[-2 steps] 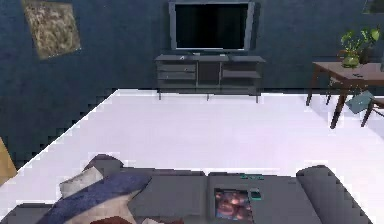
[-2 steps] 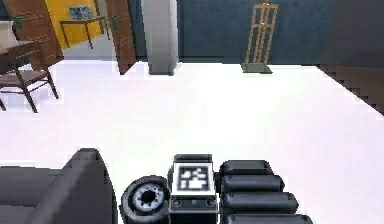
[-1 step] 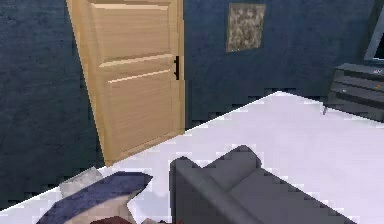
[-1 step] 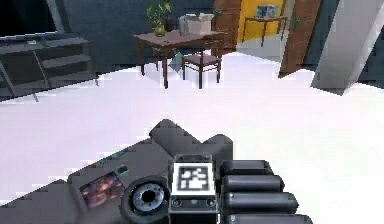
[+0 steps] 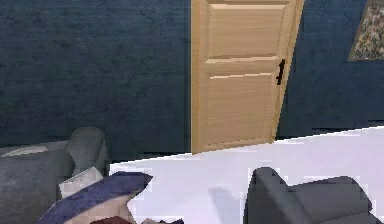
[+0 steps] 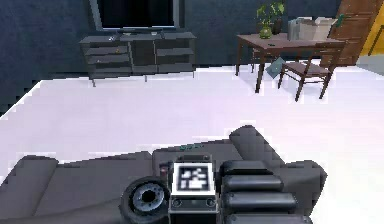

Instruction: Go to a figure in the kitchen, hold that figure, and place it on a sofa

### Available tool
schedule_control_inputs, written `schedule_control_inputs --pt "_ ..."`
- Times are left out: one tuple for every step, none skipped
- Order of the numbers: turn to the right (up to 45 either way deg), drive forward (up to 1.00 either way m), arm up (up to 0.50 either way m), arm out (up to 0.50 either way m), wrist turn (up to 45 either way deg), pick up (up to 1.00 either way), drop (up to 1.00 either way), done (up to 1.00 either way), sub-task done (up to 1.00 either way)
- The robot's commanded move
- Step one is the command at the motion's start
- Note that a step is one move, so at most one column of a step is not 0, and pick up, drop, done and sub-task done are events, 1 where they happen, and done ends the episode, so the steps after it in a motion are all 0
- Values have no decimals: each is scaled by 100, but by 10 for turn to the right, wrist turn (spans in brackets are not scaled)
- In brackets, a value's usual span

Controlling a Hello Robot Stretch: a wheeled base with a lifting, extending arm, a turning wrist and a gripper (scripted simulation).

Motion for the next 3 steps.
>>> schedule_control_inputs --pt "0 0 0 48 0 0 0 0 0" --pt "0 0 0 0 450 0 0 0 0" --pt "0 0 0 0 300 0 0 0 0"
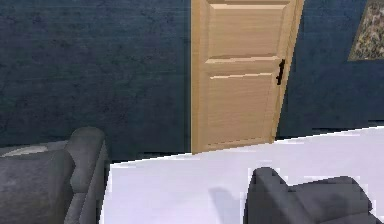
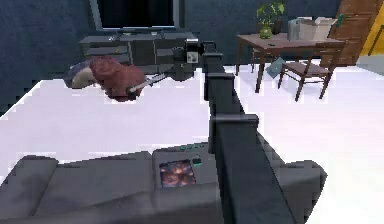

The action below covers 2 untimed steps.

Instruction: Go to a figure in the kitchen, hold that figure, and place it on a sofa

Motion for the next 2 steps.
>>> schedule_control_inputs --pt "0 0 -40 0 0 0 0 0 0" --pt "0 0 -32 0 0 0 0 0 0"
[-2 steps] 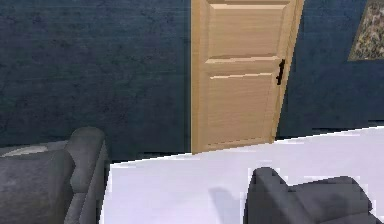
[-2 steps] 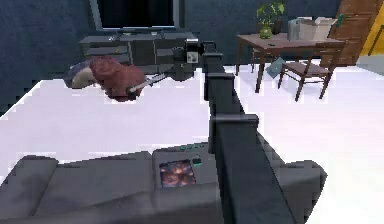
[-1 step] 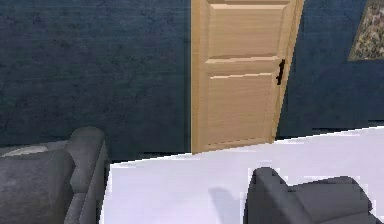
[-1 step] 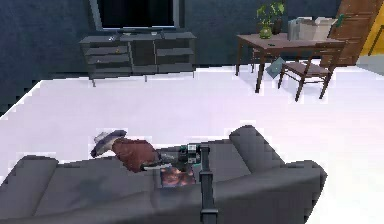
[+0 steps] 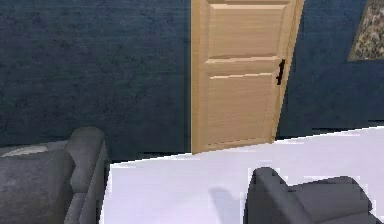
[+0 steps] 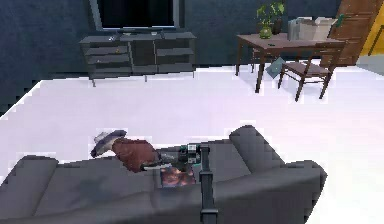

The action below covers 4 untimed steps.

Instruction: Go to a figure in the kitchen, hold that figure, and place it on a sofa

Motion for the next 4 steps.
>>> schedule_control_inputs --pt "0 0 0 0 0 0 100 0 0" --pt "0 0 10 0 0 0 0 0 0" --pt "0 0 0 -8 0 0 0 0 0" --pt "0 0 0 0 0 0 0 100 0"
